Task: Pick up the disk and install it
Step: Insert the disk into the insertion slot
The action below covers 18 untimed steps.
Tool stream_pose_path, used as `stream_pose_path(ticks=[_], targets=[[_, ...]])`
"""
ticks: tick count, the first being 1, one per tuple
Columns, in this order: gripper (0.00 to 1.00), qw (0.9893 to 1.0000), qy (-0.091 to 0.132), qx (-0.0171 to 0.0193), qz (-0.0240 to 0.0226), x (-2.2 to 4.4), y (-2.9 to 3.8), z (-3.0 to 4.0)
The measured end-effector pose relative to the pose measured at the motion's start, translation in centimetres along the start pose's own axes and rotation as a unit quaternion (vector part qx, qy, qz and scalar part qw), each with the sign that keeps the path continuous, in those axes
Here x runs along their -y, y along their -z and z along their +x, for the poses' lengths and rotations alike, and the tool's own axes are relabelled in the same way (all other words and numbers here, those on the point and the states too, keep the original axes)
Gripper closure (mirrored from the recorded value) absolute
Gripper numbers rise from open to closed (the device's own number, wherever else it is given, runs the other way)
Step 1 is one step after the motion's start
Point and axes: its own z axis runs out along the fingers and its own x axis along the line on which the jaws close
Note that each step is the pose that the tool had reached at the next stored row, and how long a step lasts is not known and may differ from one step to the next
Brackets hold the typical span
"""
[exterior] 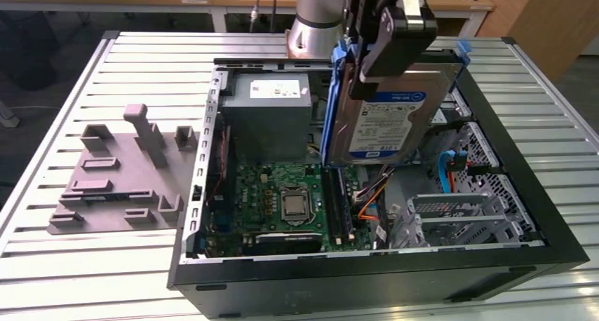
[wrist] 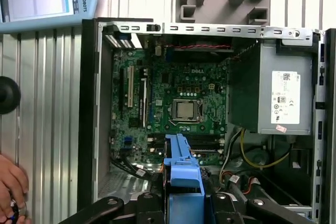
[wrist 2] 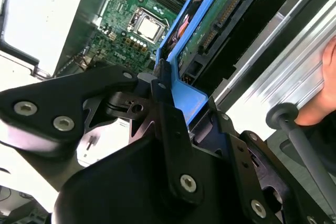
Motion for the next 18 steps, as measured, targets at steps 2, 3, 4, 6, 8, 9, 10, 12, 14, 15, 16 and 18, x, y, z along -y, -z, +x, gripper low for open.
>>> stream_pose_path(ticks=[2,3,4,6,8,9,10,12,14,15,16,18], targets=[[0.64,1.0000,0.000,-0.0003,0.0000,0.01,-0.06,0.40],[0.64,1.0000,0.000,-0.0004,0.0000,0.01,-0.09,0.59],[0.64,1.0000,0.000,-0.0005,0.0000,0.02,-0.12,0.76],[0.64,1.0000,0.000,-0.0005,0.0000,0.13,-0.18,1.03],[0.64,1.0000,0.000,-0.0006,0.0000,0.43,-0.24,1.15],[0.64,1.0000,0.000,-0.0006,0.0000,0.64,-0.26,1.19],[0.64,1.0000,0.000,-0.0007,0.0000,0.84,-0.28,1.22],[0.64,1.0000,0.000,-0.0008,0.0000,1.14,-0.35,1.31],[0.64,1.0000,0.000,-0.0009,0.0000,1.32,-0.41,1.44],[0.64,1.0000,0.000,-0.0008,0.0000,1.38,-0.44,1.54],[0.64,1.0000,0.000,-0.0008,0.0000,1.42,-0.48,1.66],[0.64,1.0000,0.000,-0.0010,0.0000,1.44,-0.50,1.85]])
